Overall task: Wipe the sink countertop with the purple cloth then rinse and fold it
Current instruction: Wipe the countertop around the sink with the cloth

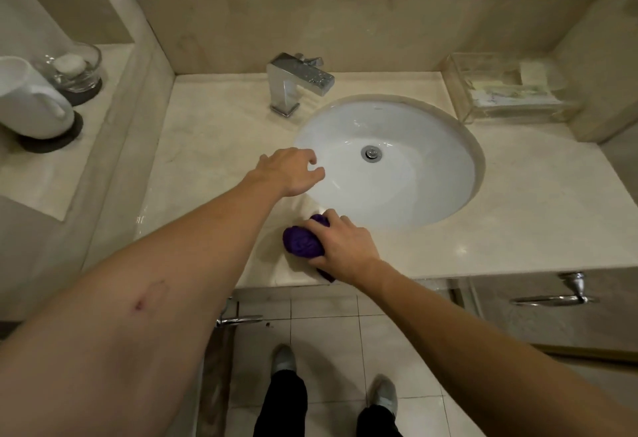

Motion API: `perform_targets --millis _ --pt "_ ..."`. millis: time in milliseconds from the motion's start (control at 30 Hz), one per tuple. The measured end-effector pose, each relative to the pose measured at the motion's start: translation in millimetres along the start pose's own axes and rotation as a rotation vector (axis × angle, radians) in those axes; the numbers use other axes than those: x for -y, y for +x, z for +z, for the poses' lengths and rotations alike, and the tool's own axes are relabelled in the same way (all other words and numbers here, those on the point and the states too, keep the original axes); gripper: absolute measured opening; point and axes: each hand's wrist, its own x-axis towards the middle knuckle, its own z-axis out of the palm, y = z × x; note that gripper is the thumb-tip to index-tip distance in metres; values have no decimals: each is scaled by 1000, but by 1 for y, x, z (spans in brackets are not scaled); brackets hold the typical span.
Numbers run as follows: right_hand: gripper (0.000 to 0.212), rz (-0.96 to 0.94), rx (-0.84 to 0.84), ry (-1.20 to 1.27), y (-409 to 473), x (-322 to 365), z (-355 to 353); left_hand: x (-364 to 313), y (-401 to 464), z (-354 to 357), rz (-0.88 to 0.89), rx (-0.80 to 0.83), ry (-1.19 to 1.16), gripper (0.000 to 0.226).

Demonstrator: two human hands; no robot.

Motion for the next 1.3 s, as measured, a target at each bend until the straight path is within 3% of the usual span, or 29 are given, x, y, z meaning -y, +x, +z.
perform_targets --millis 267,433,800,933,1200,1300 --pt "56 44 -67 2 24 -37 -2 11 10 8 -3 9 7 51" --pt "48 240 -33 222 44 -57 -20 12 15 10 -31 7 -53 51" --pt "62 92 -116 72 25 -29 -8 21 21 5 -34 3 -27 51" --pt "55 67 -131 19 29 -35 0 20 25 15 -35 27 -11 51" --pt "44 311 -131 205 56 -59 -20 25 27 16 -45 26 2 53" --pt "43 301 -161 250 50 -54 -28 32 24 10 -48 -2 -6 53"
